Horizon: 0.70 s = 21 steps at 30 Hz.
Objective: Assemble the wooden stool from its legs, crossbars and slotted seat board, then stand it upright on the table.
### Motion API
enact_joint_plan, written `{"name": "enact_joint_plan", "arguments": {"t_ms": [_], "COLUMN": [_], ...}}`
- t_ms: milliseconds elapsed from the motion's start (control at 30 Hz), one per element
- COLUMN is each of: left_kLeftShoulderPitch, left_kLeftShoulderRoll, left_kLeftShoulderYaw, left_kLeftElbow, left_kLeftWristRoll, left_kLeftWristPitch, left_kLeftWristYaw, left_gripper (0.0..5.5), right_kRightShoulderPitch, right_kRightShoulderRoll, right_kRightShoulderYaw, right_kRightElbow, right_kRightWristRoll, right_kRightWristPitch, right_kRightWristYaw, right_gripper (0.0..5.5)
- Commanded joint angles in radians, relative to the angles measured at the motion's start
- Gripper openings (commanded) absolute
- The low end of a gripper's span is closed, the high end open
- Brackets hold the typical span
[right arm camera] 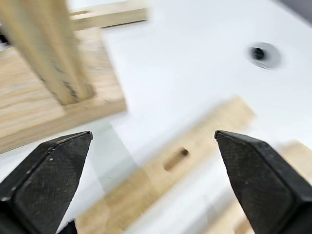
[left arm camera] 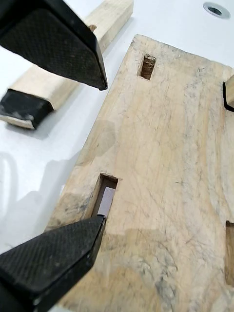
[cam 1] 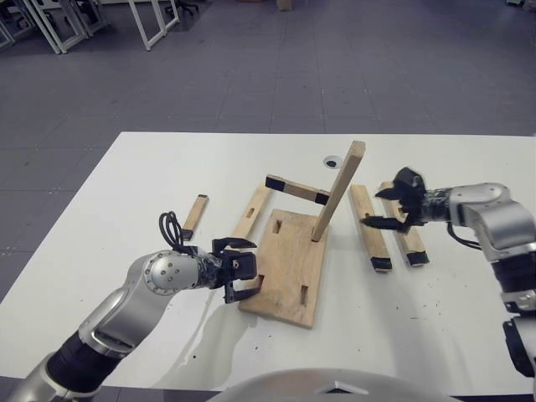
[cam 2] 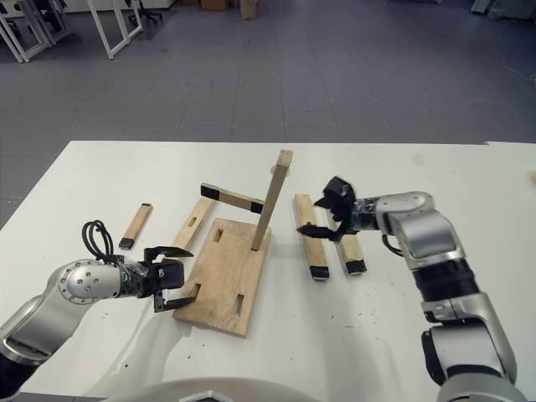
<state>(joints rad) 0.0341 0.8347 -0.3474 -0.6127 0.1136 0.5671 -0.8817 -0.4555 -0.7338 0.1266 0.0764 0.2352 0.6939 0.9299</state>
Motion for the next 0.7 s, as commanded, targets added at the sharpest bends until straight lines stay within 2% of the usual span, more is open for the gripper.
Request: {"name": "enact_joint_plan", "arguments": {"t_ms": [33,167,300,500,600,700], "left_kLeftShoulderPitch": [0.05,0.033,-0.068,-0.075,-0.127,0.022], "left_kLeftShoulderRoll": [-0.075,-0.12,-0.126,-0.105,-0.132,-0.141], "left_kLeftShoulderYaw": [-0.048,-0.06,-0.053,-0.018,0.034,0.106], "left_kLeftElbow": [-0.09,-0.162,-0.244,-0.228,-0.23,-0.412], "left_kLeftWristRoll": [0.003,-0.007,-0.06,-0.098,-0.137,-0.178], "left_kLeftWristPitch": [0.206,0.313,0.446,0.419,0.441,0.478], "left_kLeftWristYaw": [0.067,0.124,0.112,0.137,0.144,0.185], "left_gripper": [4.77,4.77,4.77,4.77,4.77,4.77], "right_kRightShoulderPitch": [0.082,0.193,0.303,0.358,0.384,0.397], "right_kRightShoulderRoll": [0.083,0.19,0.214,0.228,0.246,0.248], "right_kRightShoulderYaw": [-0.149,-0.202,-0.227,-0.202,-0.204,-0.218], "right_kRightElbow": [-0.103,-0.181,-0.169,-0.08,-0.051,-0.014], "right_kRightWristRoll": [-0.026,-0.024,-0.039,-0.059,-0.046,-0.054], "right_kRightWristPitch": [0.106,0.155,0.137,0.086,0.087,0.068], "right_kRightWristYaw": [-0.259,-0.419,-0.481,-0.494,-0.492,-0.511], "right_gripper": [4.64,4.64,4.64,4.64,4.12,3.62]}}
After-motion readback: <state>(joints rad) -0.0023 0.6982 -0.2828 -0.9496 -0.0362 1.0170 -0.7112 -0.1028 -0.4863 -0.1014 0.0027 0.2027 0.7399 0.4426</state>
